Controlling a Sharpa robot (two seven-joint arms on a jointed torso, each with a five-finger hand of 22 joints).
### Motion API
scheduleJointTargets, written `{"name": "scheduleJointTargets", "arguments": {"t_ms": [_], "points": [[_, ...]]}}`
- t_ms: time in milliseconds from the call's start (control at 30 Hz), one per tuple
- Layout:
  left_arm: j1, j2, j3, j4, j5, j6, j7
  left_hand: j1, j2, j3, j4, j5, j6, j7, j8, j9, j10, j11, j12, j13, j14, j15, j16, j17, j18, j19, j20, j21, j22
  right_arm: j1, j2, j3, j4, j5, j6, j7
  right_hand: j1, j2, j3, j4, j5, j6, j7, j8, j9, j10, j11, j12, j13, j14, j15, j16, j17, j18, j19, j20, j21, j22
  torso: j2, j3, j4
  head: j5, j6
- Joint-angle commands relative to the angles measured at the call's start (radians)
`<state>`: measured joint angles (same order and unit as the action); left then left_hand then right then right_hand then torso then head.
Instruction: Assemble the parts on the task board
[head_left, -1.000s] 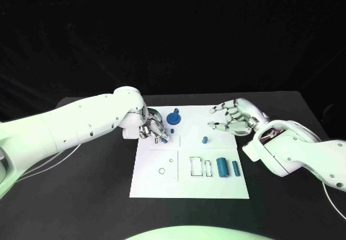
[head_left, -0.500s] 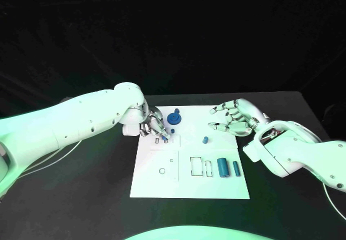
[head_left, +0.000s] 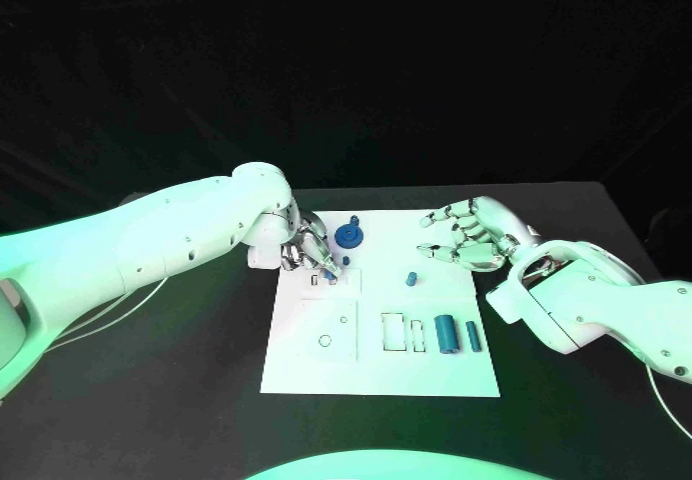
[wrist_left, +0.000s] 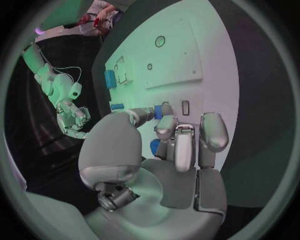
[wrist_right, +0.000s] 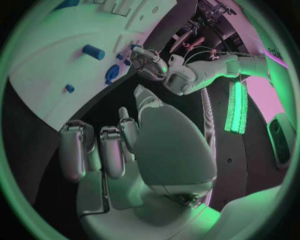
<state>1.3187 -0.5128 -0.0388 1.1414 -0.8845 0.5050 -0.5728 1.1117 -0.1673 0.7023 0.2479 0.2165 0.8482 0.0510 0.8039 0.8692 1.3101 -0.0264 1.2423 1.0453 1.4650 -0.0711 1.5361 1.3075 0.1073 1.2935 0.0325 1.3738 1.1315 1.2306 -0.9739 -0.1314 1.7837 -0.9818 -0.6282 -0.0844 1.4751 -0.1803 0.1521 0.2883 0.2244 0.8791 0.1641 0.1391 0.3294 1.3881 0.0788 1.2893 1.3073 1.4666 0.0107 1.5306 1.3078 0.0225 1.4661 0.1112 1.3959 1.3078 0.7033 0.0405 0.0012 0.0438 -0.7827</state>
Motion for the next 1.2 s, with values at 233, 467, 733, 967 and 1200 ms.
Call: {"name": "scheduleJointTargets", "arguments": {"t_ms": [233,467,733,967,1200], "points": [[0.004,0.021,-0.004,-0.023,-0.002,0.034,-0.003,0.0,0.006,0.251,-0.256,0.003,0.003,-0.002,0.001,0.001,0.006,0.002,0.0,0.0,0.087,-0.007,0.005,0.196,-0.015,0.008,0.001,0.004,0.001,-0.001,0.002,0.0,0.001,-0.003,0.012,0.007,-0.005,-0.001,0.008,0.0,0.005,0.003,0.0,0.005,-0.001,-0.001,-0.002,0.002,0.056,0.082,-0.009,-0.005,0.177,0.018,0.027,-0.006,-0.005,0.166,0.0,0.0002,-0.0008,0.001,-0.001],[0.004,0.024,-0.006,-0.034,-0.003,0.042,-0.003,0.0,0.006,0.251,-0.256,0.003,0.003,-0.002,0.001,0.001,0.006,0.002,0.0,0.0,0.087,-0.007,0.005,0.196,-0.015,0.008,0.001,0.004,0.001,-0.001,0.002,0.0,0.001,-0.003,0.012,0.006,-0.005,-0.001,0.008,0.0,0.005,0.003,0.0,0.005,-0.001,-0.001,-0.002,0.002,0.056,0.082,-0.009,-0.005,0.177,0.018,0.027,-0.006,-0.005,0.166,0.0,0.0006,0.0001,0.001,-0.002],[0.004,0.025,-0.008,-0.04,-0.006,0.055,-0.004,-0.001,0.007,0.25,-0.257,0.003,0.003,-0.002,0.0,0.001,0.005,0.003,-0.001,-0.002,0.087,-0.007,0.005,0.196,-0.015,0.007,0.002,0.004,0.001,-0.001,0.002,0.0,0.001,-0.003,0.012,0.006,-0.005,-0.001,0.008,0.0,0.005,0.003,0.0,0.005,-0.001,-0.001,-0.002,0.002,0.056,0.082,-0.009,-0.005,0.177,0.018,0.027,-0.006,-0.005,0.166,0.0,0.0001,0.0004,0.001,-0.004],[0.004,0.025,-0.008,-0.039,-0.01,0.059,-0.005,-0.001,0.007,0.25,-0.258,0.003,0.003,-0.002,-0.002,0.001,0.005,0.003,-0.001,-0.001,0.087,-0.007,0.005,0.197,-0.015,0.007,0.002,0.004,0.001,-0.001,0.002,0.0,0.001,-0.003,0.012,0.006,-0.005,-0.001,0.008,0.0,0.005,0.003,0.0,0.005,-0.001,-0.001,-0.002,0.002,0.056,0.082,-0.009,-0.005,0.177,0.018,0.027,-0.006,-0.005,0.166,0.001,-0.0001,0.0,0.0,-0.004],[0.004,0.025,-0.008,-0.035,-0.016,0.056,-0.004,-0.001,0.007,0.25,-0.258,0.003,0.003,-0.002,-0.002,0.001,0.005,0.003,-0.001,-0.001,0.087,-0.007,0.005,0.197,-0.015,0.007,0.002,0.004,0.001,-0.001,0.003,0.0,0.001,-0.003,0.012,0.007,-0.005,-0.001,0.008,0.0,0.005,0.003,0.0,0.005,-0.001,-0.001,-0.002,0.002,0.056,0.082,-0.009,-0.005,0.177,0.018,0.027,-0.006,-0.005,0.166,0.001,-0.0002,-0.0008,-0.001,-0.003]]}}
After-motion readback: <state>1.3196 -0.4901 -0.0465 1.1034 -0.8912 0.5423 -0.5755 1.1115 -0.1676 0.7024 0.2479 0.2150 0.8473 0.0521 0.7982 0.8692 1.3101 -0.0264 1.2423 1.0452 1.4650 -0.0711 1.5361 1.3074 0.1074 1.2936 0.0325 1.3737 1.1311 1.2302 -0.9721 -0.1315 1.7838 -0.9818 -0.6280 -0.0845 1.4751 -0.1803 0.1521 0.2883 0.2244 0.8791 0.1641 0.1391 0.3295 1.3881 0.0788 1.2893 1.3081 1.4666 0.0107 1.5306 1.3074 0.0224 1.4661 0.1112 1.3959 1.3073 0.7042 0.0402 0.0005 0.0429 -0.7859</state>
